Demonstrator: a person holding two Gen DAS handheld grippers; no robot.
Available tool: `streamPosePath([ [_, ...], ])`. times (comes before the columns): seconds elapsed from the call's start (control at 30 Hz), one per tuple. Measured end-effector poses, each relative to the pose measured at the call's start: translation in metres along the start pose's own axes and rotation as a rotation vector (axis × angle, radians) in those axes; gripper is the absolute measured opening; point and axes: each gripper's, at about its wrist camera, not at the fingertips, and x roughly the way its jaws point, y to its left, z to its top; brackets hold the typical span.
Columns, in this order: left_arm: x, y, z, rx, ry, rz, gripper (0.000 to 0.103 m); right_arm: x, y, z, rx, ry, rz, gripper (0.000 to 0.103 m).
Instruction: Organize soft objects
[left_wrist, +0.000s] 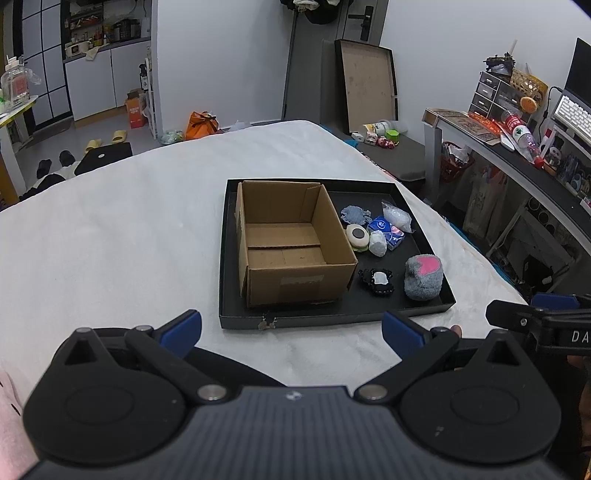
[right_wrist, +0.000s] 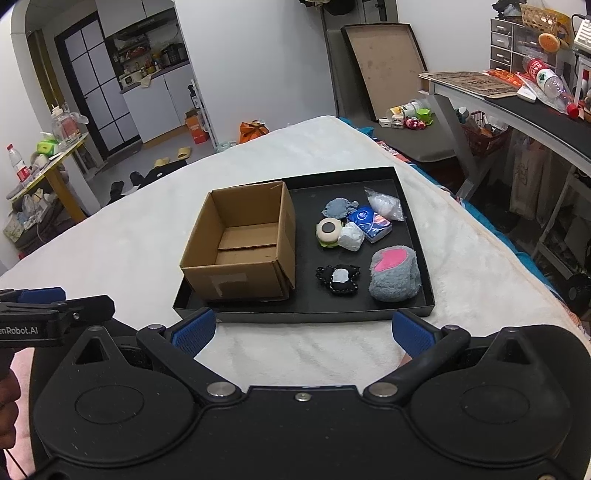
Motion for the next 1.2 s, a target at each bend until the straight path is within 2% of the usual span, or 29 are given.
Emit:
streamPosePath([
  [0.83, 0.006, -0.001, 0.002, 0.003, 0.016, 0.000, 0.103, 0.005, -0.001, 0.000, -0.004, 0.009, -0.009, 0.103],
  [0.97, 0.007, -0.001, 0.003, 0.001, 0.009, -0.001, 0.103, 0.008, -0.002, 0.000, -0.023, -0.004, -0.035, 0.103],
  [1.2, 0.022, 0.002, 0.008, -0.005, 0.024, 0.009, 0.103, 0.017, -0.010, 0.003, 0.000, 0.005, -0.016, 0.103],
])
